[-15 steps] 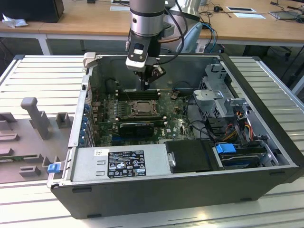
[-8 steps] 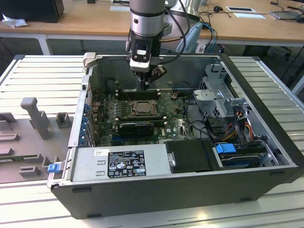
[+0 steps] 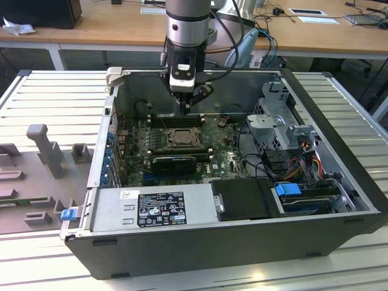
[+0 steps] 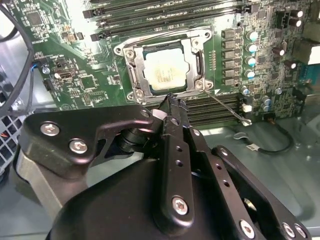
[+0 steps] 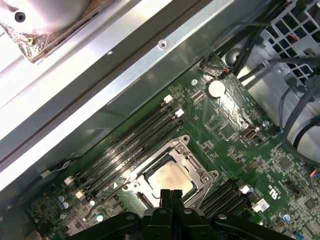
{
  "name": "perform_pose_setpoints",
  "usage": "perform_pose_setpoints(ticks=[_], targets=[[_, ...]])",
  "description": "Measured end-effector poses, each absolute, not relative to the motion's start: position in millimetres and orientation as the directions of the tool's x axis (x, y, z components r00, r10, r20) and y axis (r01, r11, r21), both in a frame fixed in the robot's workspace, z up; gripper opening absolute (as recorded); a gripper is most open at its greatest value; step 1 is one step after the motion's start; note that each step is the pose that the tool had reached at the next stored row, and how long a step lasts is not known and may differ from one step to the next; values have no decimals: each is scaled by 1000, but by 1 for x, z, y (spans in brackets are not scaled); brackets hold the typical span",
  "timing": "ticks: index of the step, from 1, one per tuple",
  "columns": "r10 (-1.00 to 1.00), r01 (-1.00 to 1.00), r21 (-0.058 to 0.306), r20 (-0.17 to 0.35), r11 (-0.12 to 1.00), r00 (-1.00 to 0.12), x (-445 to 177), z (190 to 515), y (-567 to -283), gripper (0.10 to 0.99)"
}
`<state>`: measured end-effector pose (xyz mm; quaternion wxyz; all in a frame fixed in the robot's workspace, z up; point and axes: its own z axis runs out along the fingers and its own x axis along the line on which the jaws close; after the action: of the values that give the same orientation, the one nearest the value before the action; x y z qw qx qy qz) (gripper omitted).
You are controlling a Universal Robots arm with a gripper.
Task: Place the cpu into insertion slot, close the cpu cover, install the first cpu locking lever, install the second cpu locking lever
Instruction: 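Install the first cpu locking lever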
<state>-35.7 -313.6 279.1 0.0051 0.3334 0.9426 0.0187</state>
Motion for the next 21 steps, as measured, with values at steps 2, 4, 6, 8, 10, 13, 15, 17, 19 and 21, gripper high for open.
perform_pose_setpoints(ticks=[2, 4, 6, 8, 10, 13, 15, 17, 19, 21], targets=[[615, 615, 39, 3, 788, -788, -36, 279, -314, 106], [603, 602, 39, 3, 797, -798, -36, 279, -314, 106], [586, 586, 39, 3, 809, -810, -36, 279, -314, 106], [575, 575, 39, 3, 817, -818, -36, 279, -314, 106], [562, 562, 39, 3, 827, -827, -36, 279, -314, 106], [536, 536, 39, 3, 844, -844, -36, 279, -314, 106], [521, 520, 39, 3, 853, -854, -36, 279, -314, 106], [507, 507, 39, 3, 861, -862, -36, 279, -314, 106], [472, 472, 39, 3, 881, -881, -36, 279, -314, 106], [437, 437, 39, 3, 899, -899, -36, 279, -314, 106]])
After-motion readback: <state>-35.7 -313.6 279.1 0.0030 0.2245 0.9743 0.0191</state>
